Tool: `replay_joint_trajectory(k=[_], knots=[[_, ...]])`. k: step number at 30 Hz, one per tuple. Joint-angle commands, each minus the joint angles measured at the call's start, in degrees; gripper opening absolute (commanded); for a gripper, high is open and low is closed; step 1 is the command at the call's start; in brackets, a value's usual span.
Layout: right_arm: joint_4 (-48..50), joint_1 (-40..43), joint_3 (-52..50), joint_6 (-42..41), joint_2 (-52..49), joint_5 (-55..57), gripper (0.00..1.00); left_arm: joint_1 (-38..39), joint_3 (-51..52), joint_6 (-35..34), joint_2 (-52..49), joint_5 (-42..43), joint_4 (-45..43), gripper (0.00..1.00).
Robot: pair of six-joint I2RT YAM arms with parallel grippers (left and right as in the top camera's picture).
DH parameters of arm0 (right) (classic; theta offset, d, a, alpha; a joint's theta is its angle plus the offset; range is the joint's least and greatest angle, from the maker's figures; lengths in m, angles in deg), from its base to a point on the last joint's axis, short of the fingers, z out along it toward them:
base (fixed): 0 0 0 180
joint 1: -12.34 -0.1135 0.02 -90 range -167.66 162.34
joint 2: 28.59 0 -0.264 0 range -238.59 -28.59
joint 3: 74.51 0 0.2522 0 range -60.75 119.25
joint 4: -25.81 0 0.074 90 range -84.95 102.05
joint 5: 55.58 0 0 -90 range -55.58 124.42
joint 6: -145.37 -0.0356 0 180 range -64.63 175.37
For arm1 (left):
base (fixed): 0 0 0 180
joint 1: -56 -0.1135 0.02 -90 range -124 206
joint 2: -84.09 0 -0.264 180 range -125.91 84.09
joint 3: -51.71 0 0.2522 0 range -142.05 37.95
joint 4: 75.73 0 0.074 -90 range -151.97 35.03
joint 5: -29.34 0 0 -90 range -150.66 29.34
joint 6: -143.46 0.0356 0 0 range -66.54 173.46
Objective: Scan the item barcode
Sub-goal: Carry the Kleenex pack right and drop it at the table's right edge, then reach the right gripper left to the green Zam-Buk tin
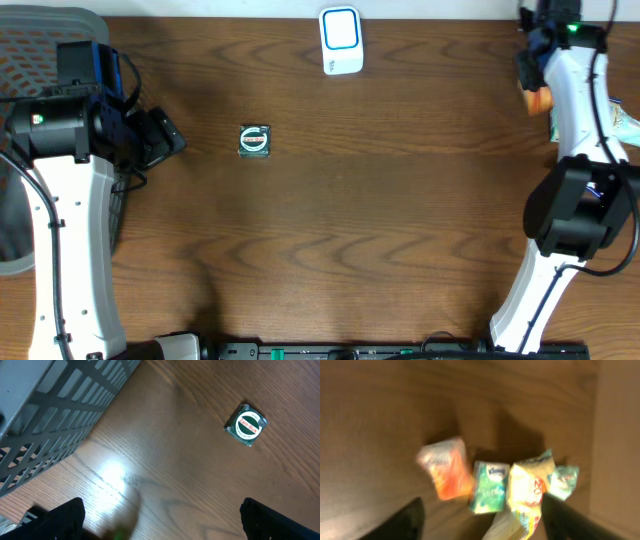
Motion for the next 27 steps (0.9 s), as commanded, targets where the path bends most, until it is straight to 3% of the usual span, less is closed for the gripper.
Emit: replay_joint_trajectory(k=[1,3,4,7,11,16,20,27], knots=[[-2.03,1.29,-0.07,-4.85,0.11,-8.24,0.81,-0.13,0.22,-0.26,-0.37,-0.35,0.17,0.98],[-3.21,1.75,-0.07,-6.4,0.11,-11.74,0.87,-0.13,0.22,-0.26,-0.37,-0.33,0.17,0.98],[-3.72,1.79,-0.07,-7.58,0.11,-14.05,0.99,-0.13,0.22,-0.26,-0.37,-0.35,0.17,0.98],[-5.4,1.6,-0.07,-10.16,0.11,-25.44,0.99,-0.13,0.22,-0.26,-0.37,-0.33,0.17,0.98],[-9.05,0.61,-0.07,-14.1,0.11,-49.51,0.99,-0.13,0.22,-0.26,-0.37,-0.35,0.17,0.98],[-10.45,-2.62,-0.85,-14.36,-0.02,-71.52,0.99,-0.13,0.22,-0.26,-0.37,-0.35,0.17,0.98],[-7.82,-9.14,-1.95,-18.16,-0.02,-70.9,0.99,-0.13,0.22,-0.26,-0.37,-0.35,0.17,0.98],[3.02,-26.91,-2.71,-32.7,-0.04,-51.12,0.99,-0.13,0.22,-0.26,-0.37,-0.35,0.17,0.98]])
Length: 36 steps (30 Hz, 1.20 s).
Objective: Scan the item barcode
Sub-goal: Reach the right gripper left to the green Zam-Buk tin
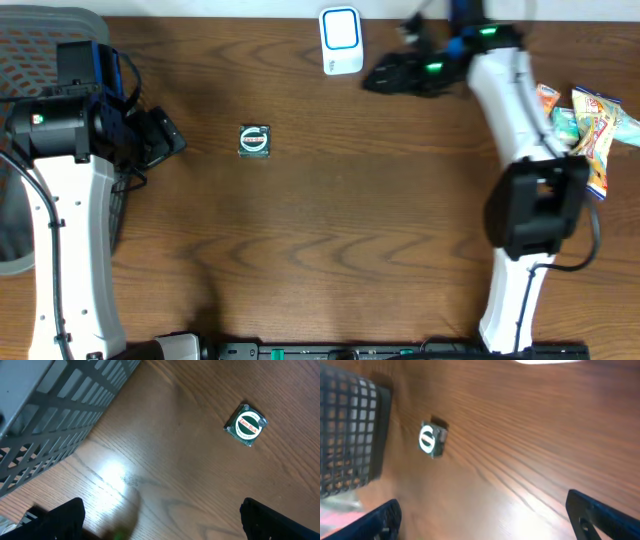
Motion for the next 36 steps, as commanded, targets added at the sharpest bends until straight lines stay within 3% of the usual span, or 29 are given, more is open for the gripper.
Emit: replay_joint_trajectory(k=[1,13,27,36], knots=[[5.55,-9.22,-0.33,-10.64,-0.02,11.23,0.99,-0.13,0.22,-0.28,-0.37,-0.35,0.15,0.97],[22.71,-28.98,-0.31,-17.35,-3.61,43.67,0.99,-0.13,0.22,-0.28,-0.37,-0.33,0.15,0.98],[29.81,-34.91,-0.31,-18.21,-12.22,46.01,0.99,-0.13,0.22,-0.28,-0.37,-0.35,0.15,0.98],[28.5,-35.85,-0.31,-22.93,-15.45,48.92,0.99,-0.13,0.22,-0.28,-0.37,-0.33,0.15,0.98]])
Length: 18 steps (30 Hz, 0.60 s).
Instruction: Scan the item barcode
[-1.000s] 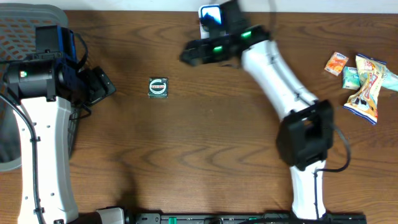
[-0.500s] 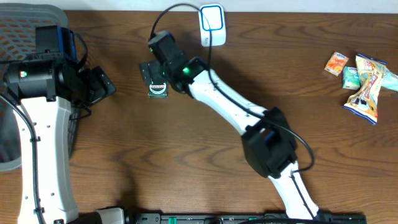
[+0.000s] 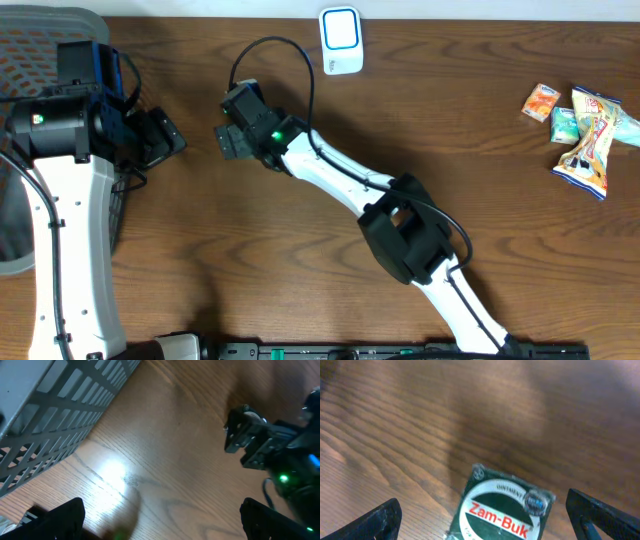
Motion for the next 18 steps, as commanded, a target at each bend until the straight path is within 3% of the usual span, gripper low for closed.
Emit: replay_joint_trajectory(k=[1,8,13,18], knots=[[-1.01,-0.07,0.09,-3.67,-1.95,3.82,0.99,-0.13,0.22,-0.28,-0.37,-0.33,0.15,0.98],[-2.21,0.11,0.07,-3.21,-3.45,3.93,0.89,-0.13,0.22,-0.28,-0.37,-0.33,0.15,0.98],[-4.66,0.31,0.07,-2.75,-4.09,5.16,0.67,-0.13,0.22,-0.28,-0.37,-0.33,0.15,0.98],[-10.43,1.2,0.24,-2.73,-3.8,9.53,0.69,-0.13,0.22,-0.28,-0.37,-0.31,0.15,0.98]])
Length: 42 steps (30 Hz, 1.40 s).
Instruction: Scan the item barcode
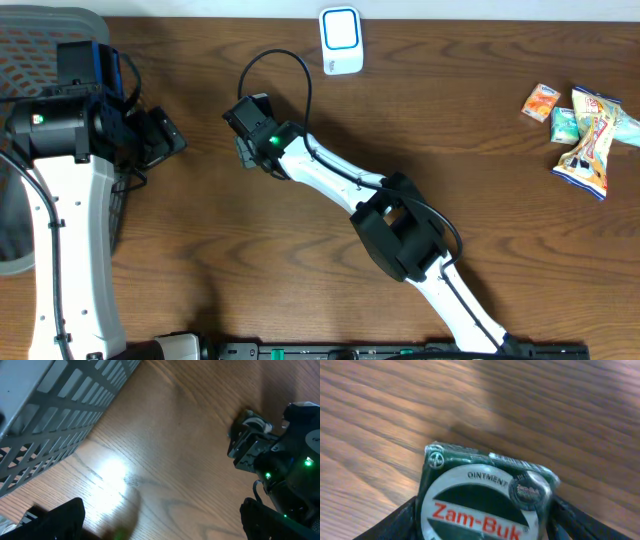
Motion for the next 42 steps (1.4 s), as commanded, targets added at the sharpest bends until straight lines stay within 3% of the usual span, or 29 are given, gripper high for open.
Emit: replay_joint_trajectory(k=[1,9,12,21,27,37,40,42], knots=[[-4.94,1.53,-0.09,0.02,-0.92,4.81,0.7,-0.13,0.22,-0.28,-0.37,-0.33,0.17,0.98],[-13.49,3.37,-0.09,2.8,3.1,0.98,0.65,-0.13,0.22,-0.28,-0.37,-0.31,0.17,0.98],[-16.28,4.11,-0.09,4.11,6.32,-2.64,0.58,-0.13,0.22,-0.28,-0.37,-0.33,0.17,0.98],[-30.84,6.73,-0.11,7.72,12.37,-3.63,0.61,-0.13,0.22,-0.28,-0.37,-0.33,0.17,0.98],[-31.74,7.02,-1.44,10.14,12.13,-5.4,0.58,-0.13,0.22,-0.28,-0.37,-0.33,0.17,0.98],[-32.94,7.34,-5.49,11.19,12.11,-6.8,0.62,-0.13,0.22,-0.28,-0.37,-0.31,0.17,0.97],[-32.98,7.56,-7.41,11.15,12.11,-7.52,0.75,-0.13,0.22,-0.28,-0.37,-0.33,0.17,0.98],[-32.76,7.54,-8.02,11.19,12.11,-8.63,0.78,-0.13,0.22,-0.28,-0.37,-0.33,0.17,0.98]])
